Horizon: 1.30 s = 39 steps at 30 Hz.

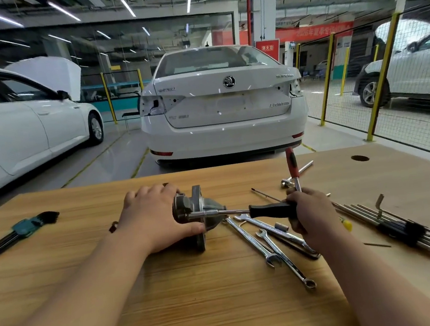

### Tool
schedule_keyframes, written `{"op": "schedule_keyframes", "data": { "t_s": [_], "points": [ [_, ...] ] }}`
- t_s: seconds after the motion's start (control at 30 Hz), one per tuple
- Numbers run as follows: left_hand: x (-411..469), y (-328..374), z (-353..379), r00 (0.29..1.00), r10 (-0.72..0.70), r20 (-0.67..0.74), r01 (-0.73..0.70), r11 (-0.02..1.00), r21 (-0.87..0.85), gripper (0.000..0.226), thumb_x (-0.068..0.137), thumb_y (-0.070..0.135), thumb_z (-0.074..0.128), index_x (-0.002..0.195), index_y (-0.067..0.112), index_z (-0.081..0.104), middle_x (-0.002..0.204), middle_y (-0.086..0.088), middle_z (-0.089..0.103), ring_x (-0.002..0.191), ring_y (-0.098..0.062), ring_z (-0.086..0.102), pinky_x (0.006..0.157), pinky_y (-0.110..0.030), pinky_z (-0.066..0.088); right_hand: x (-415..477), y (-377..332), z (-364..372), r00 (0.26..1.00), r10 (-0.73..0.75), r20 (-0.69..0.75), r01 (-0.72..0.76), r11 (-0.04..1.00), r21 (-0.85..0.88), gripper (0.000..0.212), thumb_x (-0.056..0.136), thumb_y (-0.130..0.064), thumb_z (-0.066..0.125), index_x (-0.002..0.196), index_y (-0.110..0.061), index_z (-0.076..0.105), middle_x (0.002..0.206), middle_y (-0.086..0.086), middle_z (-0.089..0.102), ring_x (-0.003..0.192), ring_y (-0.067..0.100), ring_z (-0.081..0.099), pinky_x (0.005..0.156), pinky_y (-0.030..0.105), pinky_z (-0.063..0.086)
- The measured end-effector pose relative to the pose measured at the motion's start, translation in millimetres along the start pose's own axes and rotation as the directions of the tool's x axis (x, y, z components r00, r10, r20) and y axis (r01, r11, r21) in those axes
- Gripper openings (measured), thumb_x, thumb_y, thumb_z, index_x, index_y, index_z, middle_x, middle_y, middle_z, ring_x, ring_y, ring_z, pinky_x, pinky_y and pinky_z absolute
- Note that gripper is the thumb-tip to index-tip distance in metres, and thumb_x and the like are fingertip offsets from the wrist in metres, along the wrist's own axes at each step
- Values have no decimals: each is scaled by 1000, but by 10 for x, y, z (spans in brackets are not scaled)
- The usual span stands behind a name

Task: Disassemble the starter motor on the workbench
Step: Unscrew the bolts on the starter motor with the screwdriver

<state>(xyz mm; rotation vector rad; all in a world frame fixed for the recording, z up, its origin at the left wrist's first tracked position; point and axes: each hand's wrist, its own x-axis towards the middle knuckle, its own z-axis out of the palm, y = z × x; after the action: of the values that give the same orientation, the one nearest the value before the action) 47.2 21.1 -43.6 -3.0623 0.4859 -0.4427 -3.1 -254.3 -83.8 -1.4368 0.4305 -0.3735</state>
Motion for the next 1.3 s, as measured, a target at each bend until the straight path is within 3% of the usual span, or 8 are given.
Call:
{"op": "schedule_keyframes", "data": {
  "t_s": [0.2, 0.33, 0.47, 0.67, 0.77, 0.93, 1.13, 1.3],
  "points": [
    [19, 4, 46, 999, -4, -32, 5, 1000, 29, 87, 63, 89, 33, 133, 37, 33, 137, 9, 44, 125, -18, 38, 103, -40, 27, 58, -100, 16, 982, 155, 105, -136, 977, -163, 15, 100, -13, 47, 102, -2, 58, 55, 6, 45, 37, 12, 36, 34, 22, 30],
    [56, -8, 48, 1000, -6, 1, 6, 999, 52, 86, 69, 85, 38, 138, 34, 30, 141, 7, 41, 128, -20, 36, 104, -41, 26, 66, -272, -121, 932, 246, 267, -199, 961, -191, 23, 100, -21, 47, 110, -2, 56, 74, 16, 72, 35, 9, 36, 33, 19, 30],
    [83, 47, -29, 996, -42, 76, 34, 994, 102, 96, 62, 89, 43, 137, 30, 34, 138, 5, 45, 124, -21, 43, 99, -41, 34, 52, -289, -204, 901, 282, 328, -190, 939, -287, 35, 103, -31, 44, 116, 0, 55, 89, 17, 75, 34, 9, 36, 34, 17, 31],
    [271, 233, -168, 980, -68, 187, 70, 998, -6, 98, 55, 97, 9, 99, 22, 56, 90, 3, 60, 81, -16, 55, 71, -37, 50, 4, -129, -197, 939, 7, 343, 94, 956, -277, 31, 103, -38, 43, 99, -9, 53, 78, 18, 71, 39, 14, 39, 38, 25, 34],
    [273, 248, -109, 988, -129, 90, 134, 989, -62, 59, 88, 72, 22, 101, 28, 58, 90, 5, 59, 87, -18, 54, 75, -36, 43, 4, -59, -196, 939, -167, 302, 261, 917, -303, 27, 101, -38, 47, 89, -14, 53, 71, 14, 51, 45, 14, 42, 44, 30, 38],
    [268, 309, -131, 981, -182, 70, 184, 983, -24, 35, 95, 46, 31, 96, 26, 59, 88, 3, 58, 84, -20, 53, 75, -36, 41, -46, -51, -179, 847, -433, 310, 519, 802, -297, 26, 100, -24, 52, 79, -39, 56, 83, 7, 65, 61, 17, 51, 61, 37, 43],
    [285, 194, -250, 955, -129, 267, 180, 968, -177, 37, 90, 58, 46, 114, 30, 52, 112, 6, 57, 96, -14, 51, 77, -33, 43, -75, -64, -247, 874, -320, 366, 400, 901, -166, 33, 98, -12, 53, 90, -42, 65, 98, 4, 63, 70, 15, 53, 66, 35, 46],
    [298, 257, -240, 961, -150, 234, 195, 964, -181, 45, 90, 44, 51, 129, 24, 42, 127, -1, 52, 108, -20, 53, 95, -41, 44, -62, -76, -335, 857, -281, 433, 382, 909, -166, 34, 95, -7, 56, 101, -38, 68, 97, -2, 64, 76, 10, 59, 65, 25, 51]
  ]
}}
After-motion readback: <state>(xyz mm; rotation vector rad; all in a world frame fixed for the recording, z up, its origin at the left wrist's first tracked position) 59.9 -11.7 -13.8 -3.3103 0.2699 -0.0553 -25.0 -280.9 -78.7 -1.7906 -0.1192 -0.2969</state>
